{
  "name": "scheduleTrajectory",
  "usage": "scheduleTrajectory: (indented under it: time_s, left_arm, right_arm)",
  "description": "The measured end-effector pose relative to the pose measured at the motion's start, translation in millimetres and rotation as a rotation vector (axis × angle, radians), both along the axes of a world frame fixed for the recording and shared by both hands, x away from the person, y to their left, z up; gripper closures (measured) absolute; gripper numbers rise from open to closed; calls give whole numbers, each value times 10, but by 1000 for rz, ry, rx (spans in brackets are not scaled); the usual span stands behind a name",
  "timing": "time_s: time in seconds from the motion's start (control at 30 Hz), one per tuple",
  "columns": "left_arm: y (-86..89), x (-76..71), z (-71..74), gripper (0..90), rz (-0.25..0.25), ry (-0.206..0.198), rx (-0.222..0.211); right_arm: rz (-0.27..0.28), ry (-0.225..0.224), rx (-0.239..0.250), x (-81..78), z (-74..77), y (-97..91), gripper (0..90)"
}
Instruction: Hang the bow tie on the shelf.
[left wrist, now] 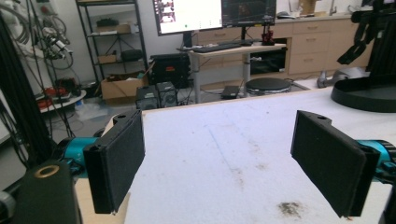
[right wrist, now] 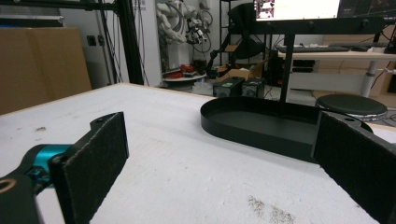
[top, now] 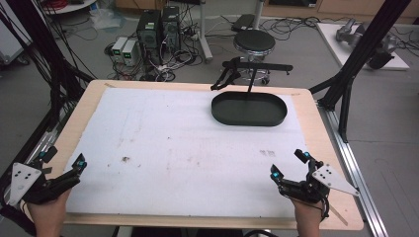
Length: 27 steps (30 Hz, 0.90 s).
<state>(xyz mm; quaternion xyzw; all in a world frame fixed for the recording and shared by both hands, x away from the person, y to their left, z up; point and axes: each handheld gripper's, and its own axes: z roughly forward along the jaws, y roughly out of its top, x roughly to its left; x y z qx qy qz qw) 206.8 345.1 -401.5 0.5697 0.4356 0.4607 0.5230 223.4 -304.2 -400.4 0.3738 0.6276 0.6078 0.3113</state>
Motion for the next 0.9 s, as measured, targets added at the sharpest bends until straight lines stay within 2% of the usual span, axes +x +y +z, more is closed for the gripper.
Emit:
scheduleTrajectory:
  time_s: [0.07, 0.23, 0.57, 0.9]
  left_arm:
    - [17, 2, -3, 181, 2, -7, -14]
    - [3, 16, -37, 180, -10, -9, -14]
    - [-5, 32, -105, 180, -24, -3, -37]
    - [-14, 25, -97, 177, -32, -4, -35]
  right_arm:
    - [0, 4, -1, 3, -7, 8, 30]
    - [-3, 1, -21, 12, -20, 23, 30]
    - [-18, -5, -10, 0, -50, -11, 30]
    - [-31, -19, 4, -26, -32, -39, 30]
